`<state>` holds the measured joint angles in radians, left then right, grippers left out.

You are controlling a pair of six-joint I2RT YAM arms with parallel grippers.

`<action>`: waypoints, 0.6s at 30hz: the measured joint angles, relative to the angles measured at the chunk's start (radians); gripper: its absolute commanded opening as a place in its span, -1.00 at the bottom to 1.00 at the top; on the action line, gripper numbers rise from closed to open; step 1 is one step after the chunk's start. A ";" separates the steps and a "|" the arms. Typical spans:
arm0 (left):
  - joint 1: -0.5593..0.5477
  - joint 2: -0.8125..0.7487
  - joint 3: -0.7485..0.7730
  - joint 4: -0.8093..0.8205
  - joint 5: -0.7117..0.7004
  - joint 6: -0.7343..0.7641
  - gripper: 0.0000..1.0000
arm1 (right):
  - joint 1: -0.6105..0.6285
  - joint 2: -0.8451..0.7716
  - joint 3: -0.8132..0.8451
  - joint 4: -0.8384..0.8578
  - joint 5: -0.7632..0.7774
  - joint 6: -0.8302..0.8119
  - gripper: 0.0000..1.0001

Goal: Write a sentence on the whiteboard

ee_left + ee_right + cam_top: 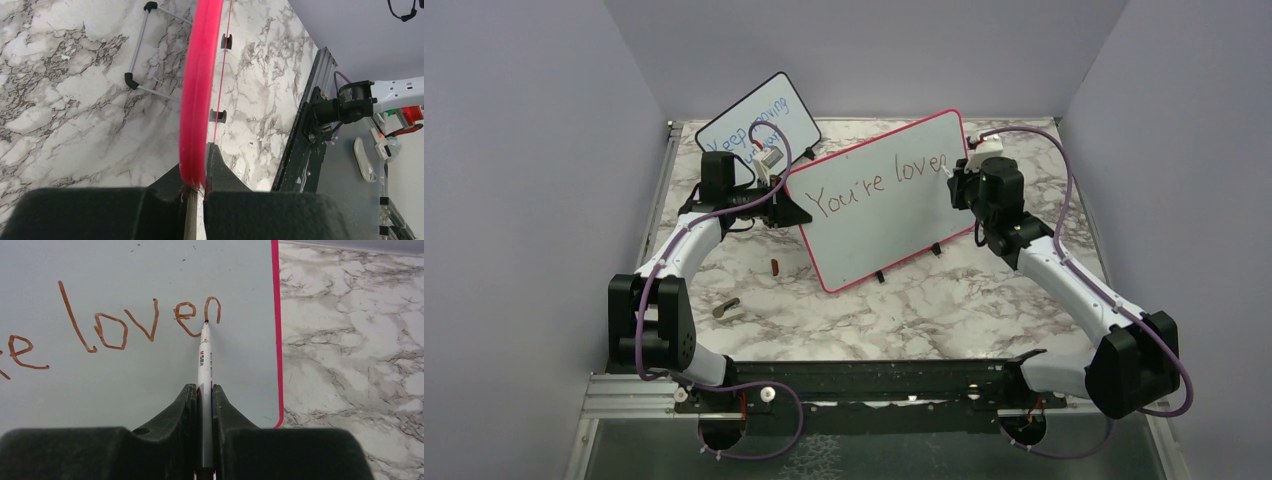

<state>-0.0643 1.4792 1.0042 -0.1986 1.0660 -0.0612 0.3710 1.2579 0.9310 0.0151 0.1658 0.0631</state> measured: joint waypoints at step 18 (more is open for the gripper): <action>0.000 0.000 0.000 0.000 0.000 0.000 -1.00 | 0.000 -0.008 -0.015 -0.016 0.044 0.008 -0.99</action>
<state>-0.0647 1.4792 1.0042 -0.1986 1.0660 -0.0616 0.3710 1.2499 0.9161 -0.0006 0.2100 0.0715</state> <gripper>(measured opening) 0.040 0.170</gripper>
